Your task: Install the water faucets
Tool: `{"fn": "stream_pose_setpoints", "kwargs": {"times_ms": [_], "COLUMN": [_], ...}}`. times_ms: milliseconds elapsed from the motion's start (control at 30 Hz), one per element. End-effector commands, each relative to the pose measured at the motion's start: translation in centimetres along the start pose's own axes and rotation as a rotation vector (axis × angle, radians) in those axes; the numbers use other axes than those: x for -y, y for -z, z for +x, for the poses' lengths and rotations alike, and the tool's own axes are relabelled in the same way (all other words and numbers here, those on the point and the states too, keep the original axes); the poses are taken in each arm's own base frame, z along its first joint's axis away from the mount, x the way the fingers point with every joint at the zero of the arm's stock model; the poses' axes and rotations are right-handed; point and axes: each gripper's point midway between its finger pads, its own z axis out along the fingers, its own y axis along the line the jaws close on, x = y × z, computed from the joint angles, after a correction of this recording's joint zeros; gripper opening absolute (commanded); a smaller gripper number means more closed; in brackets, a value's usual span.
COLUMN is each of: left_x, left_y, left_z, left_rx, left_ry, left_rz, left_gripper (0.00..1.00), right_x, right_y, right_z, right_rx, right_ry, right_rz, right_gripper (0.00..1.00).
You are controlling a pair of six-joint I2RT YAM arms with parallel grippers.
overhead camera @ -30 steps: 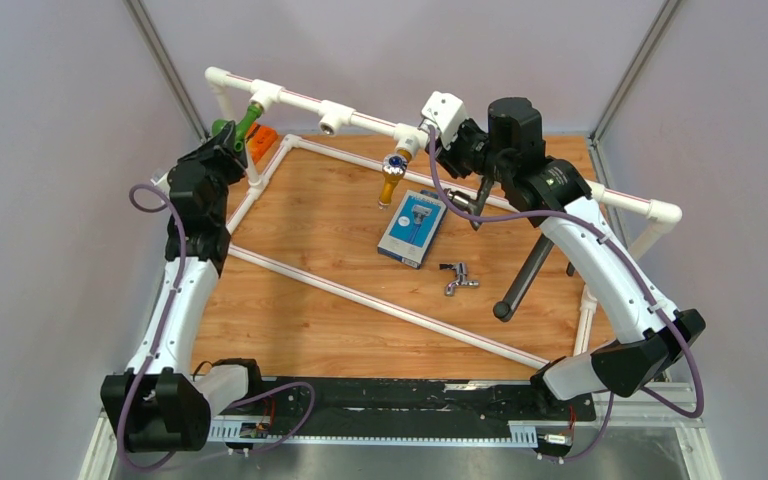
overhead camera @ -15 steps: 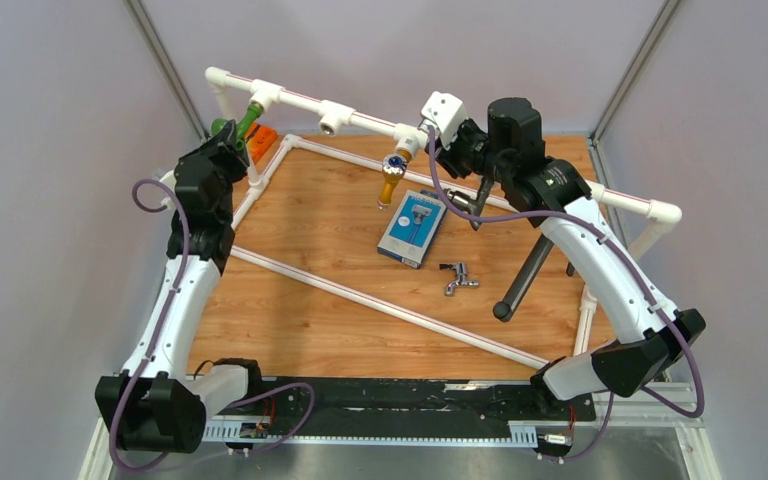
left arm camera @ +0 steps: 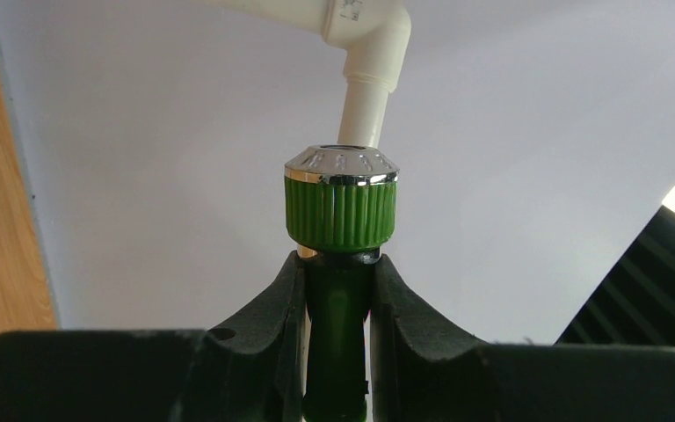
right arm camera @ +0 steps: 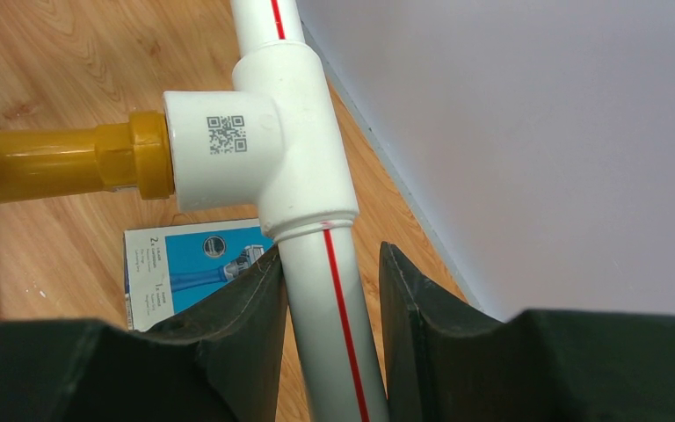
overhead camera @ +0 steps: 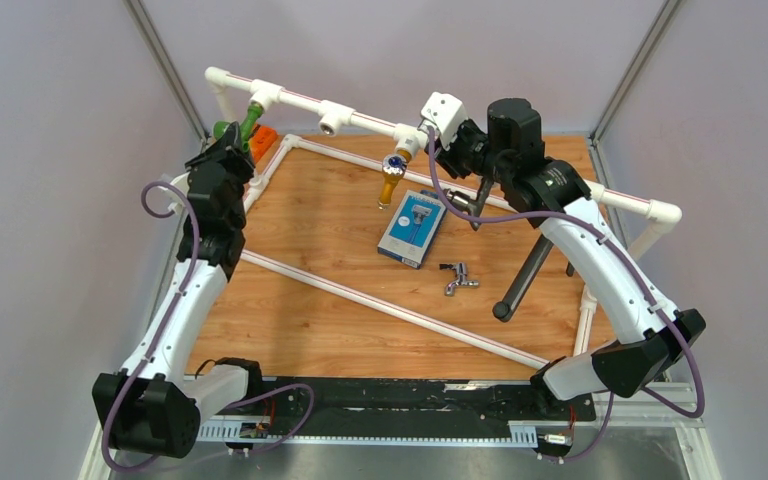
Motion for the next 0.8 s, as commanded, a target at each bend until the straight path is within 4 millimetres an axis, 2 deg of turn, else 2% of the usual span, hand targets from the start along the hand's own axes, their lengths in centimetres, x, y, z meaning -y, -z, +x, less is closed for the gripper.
{"fn": "stream_pose_setpoints", "kwargs": {"times_ms": [0, 100, 300, 500, 767], "left_x": [-2.9, -3.0, -1.9, -1.4, -3.7], "left_y": [0.2, 0.1, -0.2, -0.4, -1.5], "left_z": [3.0, 2.8, 3.4, 3.0, 3.1], "left_rx": [-0.139, -0.126, -0.143, -0.115, -0.128], "left_ry": [-0.006, -0.03, -0.097, -0.179, -0.283], "left_rz": [-0.043, -0.038, -0.004, 0.022, 0.017], "left_gripper": [0.0, 0.0, 0.0, 0.0, 0.0], "right_x": [-8.5, -8.4, -8.5, -8.9, -9.3], "right_y": [-0.2, -0.1, 0.0, 0.3, 0.4], "right_z": [1.2, 1.3, 1.1, 0.9, 0.7], "right_rx": [-0.067, -0.068, -0.062, -0.053, -0.046], "right_ry": [-0.217, -0.215, -0.211, -0.197, -0.183], "right_rz": [-0.259, -0.257, -0.26, -0.268, -0.278], "right_gripper": [0.0, 0.0, 0.0, 0.0, 0.0]}}
